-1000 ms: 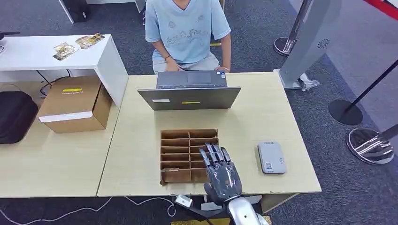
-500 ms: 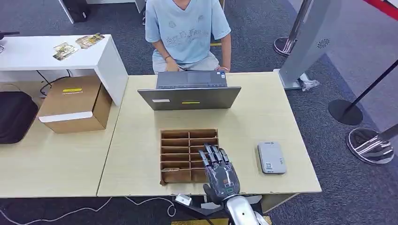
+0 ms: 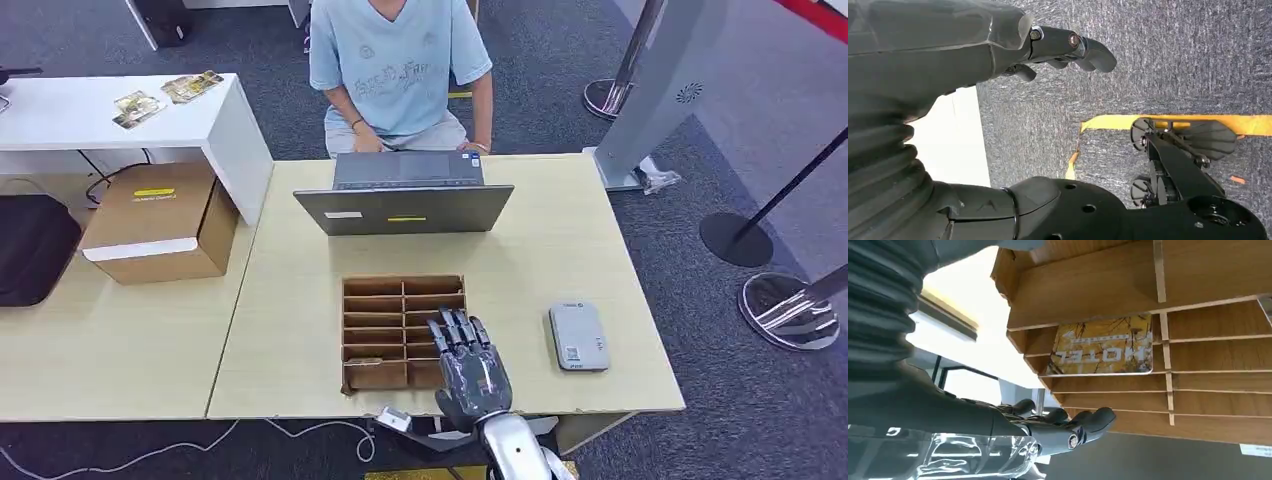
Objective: Pass the card to the sensor for recognition and then transmit it.
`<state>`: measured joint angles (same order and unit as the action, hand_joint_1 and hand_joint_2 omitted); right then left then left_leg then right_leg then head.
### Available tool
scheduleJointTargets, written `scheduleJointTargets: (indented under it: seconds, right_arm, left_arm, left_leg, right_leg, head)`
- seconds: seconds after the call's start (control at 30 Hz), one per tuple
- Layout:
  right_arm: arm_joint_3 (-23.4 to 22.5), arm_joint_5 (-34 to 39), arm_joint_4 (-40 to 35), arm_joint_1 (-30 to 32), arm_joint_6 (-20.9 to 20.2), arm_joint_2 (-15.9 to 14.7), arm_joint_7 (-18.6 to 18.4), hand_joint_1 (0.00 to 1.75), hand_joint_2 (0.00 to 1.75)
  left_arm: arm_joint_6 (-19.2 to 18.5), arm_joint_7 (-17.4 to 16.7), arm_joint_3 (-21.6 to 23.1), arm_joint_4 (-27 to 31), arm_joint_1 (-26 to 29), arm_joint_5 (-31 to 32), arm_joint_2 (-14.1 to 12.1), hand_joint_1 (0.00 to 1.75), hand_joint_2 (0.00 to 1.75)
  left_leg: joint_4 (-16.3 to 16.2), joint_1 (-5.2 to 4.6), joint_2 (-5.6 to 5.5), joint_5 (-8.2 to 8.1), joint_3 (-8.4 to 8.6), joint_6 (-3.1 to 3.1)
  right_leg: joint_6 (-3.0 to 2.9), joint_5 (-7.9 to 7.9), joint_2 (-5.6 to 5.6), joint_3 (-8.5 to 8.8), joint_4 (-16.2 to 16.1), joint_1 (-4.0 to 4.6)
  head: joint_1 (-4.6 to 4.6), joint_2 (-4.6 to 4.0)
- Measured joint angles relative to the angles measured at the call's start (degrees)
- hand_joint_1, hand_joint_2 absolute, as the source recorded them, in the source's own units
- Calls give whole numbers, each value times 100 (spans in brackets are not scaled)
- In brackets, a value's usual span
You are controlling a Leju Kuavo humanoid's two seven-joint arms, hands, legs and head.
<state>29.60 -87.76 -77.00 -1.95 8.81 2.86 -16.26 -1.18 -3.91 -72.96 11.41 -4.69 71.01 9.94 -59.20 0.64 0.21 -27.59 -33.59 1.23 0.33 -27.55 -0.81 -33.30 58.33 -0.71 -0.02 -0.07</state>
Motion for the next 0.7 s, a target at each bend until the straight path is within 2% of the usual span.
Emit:
scheduleJointTargets:
  seconds: [0.7]
  right_arm:
    - [-131,-33,61,-1,98,24,24,0,175]
  left_arm:
    - [20,-17,7,0,1,-28,0,0,175]
  left_leg:
    - [0,0,0,0,0,0]
  right_leg:
    - [0,0,0,0,0,0]
  head:
    - [0,0]
